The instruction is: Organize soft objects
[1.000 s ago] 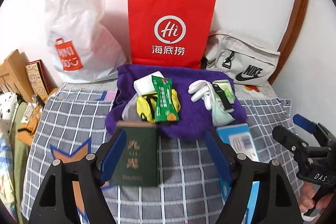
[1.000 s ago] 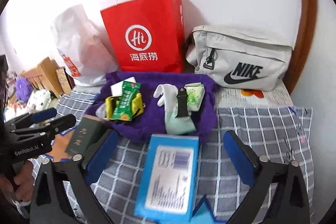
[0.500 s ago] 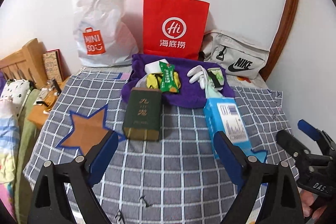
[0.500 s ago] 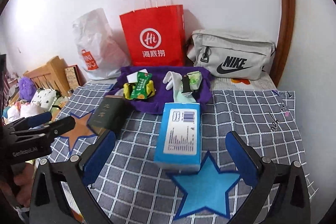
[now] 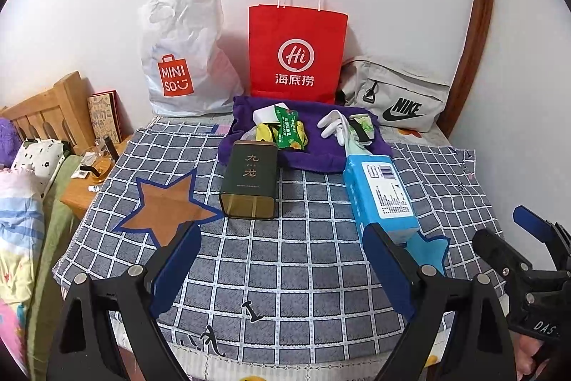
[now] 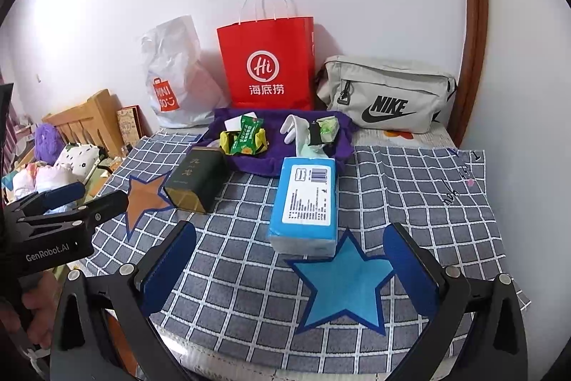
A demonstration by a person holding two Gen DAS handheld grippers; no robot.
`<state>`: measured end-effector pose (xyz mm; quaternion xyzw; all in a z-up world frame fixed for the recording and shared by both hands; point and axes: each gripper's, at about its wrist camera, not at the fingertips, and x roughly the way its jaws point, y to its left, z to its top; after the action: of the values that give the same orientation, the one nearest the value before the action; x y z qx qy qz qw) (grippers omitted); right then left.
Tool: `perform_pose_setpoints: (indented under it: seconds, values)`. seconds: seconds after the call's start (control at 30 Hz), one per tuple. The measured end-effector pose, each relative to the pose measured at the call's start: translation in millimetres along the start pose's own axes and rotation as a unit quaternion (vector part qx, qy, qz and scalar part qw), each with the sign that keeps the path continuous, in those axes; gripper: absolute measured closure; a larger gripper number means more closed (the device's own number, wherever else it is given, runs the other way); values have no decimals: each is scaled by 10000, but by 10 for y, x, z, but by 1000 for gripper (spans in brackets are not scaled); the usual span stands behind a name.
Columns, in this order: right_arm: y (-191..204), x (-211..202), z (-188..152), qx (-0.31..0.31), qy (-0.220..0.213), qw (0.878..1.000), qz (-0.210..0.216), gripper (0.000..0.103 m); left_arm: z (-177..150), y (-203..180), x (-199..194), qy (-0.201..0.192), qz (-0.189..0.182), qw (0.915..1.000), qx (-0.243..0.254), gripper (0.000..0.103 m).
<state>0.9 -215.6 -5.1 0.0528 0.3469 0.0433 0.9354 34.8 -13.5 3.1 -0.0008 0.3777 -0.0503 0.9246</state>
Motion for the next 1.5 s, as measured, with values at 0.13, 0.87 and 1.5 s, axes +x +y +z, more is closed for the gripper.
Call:
perform_pose_setpoints:
  seconds: [0.13, 0.87, 1.5]
  values:
    - [15, -74, -24, -14, -58, 10000, 3, 0, -21, -8, -64, -61, 14, 10000, 5, 11]
    - [76, -131, -62, -160, -90, 9998, 55, 0, -45, -41, -141, -136, 71, 9999, 63, 11]
    - [115, -148, -88, -176, -104, 9998, 77, 0, -50, -46, -148, -135, 77, 9999, 68, 11]
